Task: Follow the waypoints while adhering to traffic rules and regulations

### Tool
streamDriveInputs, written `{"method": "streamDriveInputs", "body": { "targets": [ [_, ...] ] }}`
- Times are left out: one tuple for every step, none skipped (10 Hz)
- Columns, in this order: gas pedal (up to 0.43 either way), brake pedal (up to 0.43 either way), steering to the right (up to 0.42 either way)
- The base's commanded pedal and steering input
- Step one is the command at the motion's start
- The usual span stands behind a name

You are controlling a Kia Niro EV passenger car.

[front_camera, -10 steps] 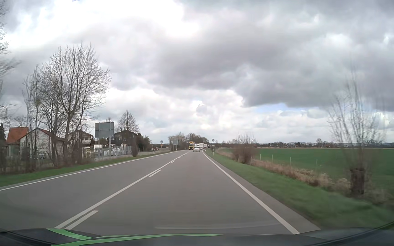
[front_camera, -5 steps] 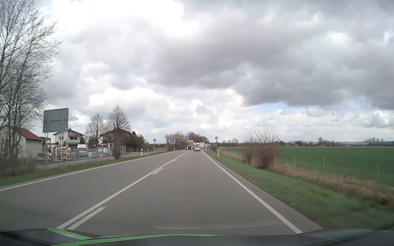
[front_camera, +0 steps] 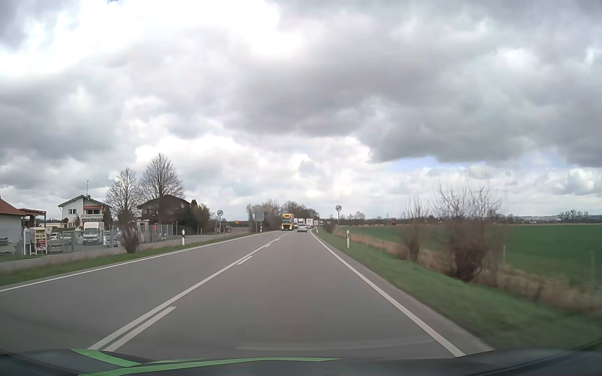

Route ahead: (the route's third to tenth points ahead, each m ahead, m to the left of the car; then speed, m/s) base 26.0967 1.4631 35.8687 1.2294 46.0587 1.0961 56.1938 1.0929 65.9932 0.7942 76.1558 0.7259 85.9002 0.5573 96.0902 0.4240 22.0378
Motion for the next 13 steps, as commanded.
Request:
{"method": "streamDriveInputs", "body": {
  "targets": [
    [0.209, 0.000, 0.001],
    [0.209, 0.000, 0.000],
    [0.209, 0.000, 0.000],
    [0.209, 0.000, 0.001],
    [0.209, 0.000, 0.001],
    [0.209, 0.000, 0.000],
    [0.209, 0.000, 0.001],
    [0.209, 0.000, 0.001],
    [0.209, 0.000, 0.001],
    [0.209, 0.000, 0.001],
    [0.209, 0.000, 0.001],
    [0.209, 0.000, 0.001],
    [0.209, 0.000, 0.001]
  ]
}}
